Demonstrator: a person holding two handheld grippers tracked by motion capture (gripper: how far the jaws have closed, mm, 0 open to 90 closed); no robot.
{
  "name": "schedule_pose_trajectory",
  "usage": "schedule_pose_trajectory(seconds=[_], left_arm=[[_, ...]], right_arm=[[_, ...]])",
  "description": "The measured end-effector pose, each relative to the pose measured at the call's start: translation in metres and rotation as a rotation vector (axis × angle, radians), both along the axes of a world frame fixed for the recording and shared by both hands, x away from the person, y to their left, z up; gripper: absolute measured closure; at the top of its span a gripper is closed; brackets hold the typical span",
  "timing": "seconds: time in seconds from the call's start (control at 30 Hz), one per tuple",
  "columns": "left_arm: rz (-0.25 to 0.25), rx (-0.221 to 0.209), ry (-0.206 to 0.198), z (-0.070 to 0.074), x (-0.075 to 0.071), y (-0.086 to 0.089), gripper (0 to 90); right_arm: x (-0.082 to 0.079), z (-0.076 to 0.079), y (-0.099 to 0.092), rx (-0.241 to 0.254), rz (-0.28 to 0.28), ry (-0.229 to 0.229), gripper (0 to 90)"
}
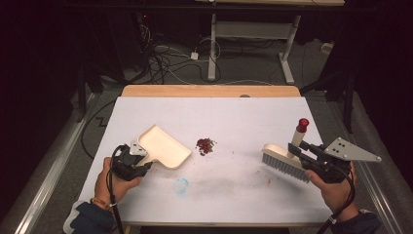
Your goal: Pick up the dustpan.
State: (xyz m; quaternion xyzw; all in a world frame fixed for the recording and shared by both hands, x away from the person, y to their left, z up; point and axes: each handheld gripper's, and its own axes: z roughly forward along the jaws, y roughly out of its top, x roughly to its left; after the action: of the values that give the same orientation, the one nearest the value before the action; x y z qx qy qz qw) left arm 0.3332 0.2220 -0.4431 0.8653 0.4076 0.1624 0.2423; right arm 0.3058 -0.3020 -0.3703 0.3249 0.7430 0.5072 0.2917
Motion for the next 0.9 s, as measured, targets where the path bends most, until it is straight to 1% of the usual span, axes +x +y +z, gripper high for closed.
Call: schedule_pose_trajectory(seconds=[0.07, 0.1, 0.13, 0.3, 0.37, 0.43, 0.53, 0.6, 0.73, 0.87, 0.9], left_arm=[[-0.027, 0.001, 0.005, 0.001, -0.004, -0.002, 63.7], [-0.027, 0.001, 0.005, 0.001, -0.004, -0.002, 63.7], [-0.037, 0.003, 0.008, 0.002, -0.005, -0.004, 63.7], [-0.105, -0.003, 0.051, 0.000, -0.010, -0.016, 63.7], [-0.112, -0.005, 0.057, -0.001, -0.010, -0.018, 63.7], [-0.135, -0.007, 0.074, -0.001, -0.012, -0.022, 63.7], [-0.145, -0.007, 0.078, -0.001, -0.014, -0.025, 63.7], [-0.160, -0.007, 0.091, -0.003, -0.016, -0.026, 63.7], [-0.162, -0.009, 0.096, -0.003, -0.018, -0.026, 63.7], [-0.162, -0.008, 0.100, -0.004, -0.017, -0.025, 63.6], [-0.161, -0.010, 0.103, -0.005, -0.016, -0.025, 63.6]], right_arm=[[0.000, 0.000, 0.000, -0.001, -0.002, 0.001, 70.8], [0.000, 0.000, 0.000, -0.001, -0.002, 0.001, 70.8], [0.000, 0.000, 0.000, 0.000, -0.002, 0.000, 70.8], [0.000, -0.001, 0.001, -0.003, -0.004, -0.003, 70.8], [0.001, -0.001, 0.001, -0.001, -0.004, -0.001, 70.8], [0.000, 0.000, 0.001, 0.003, -0.004, -0.002, 70.8], [0.001, 0.000, 0.001, 0.008, -0.005, 0.000, 70.8], [0.003, 0.001, 0.001, 0.012, -0.008, -0.004, 70.8], [0.007, 0.001, 0.003, 0.020, -0.006, -0.007, 70.8], [0.011, 0.001, 0.004, 0.028, -0.005, -0.002, 70.9], [0.014, 0.001, 0.005, 0.034, -0.004, 0.001, 70.9]])
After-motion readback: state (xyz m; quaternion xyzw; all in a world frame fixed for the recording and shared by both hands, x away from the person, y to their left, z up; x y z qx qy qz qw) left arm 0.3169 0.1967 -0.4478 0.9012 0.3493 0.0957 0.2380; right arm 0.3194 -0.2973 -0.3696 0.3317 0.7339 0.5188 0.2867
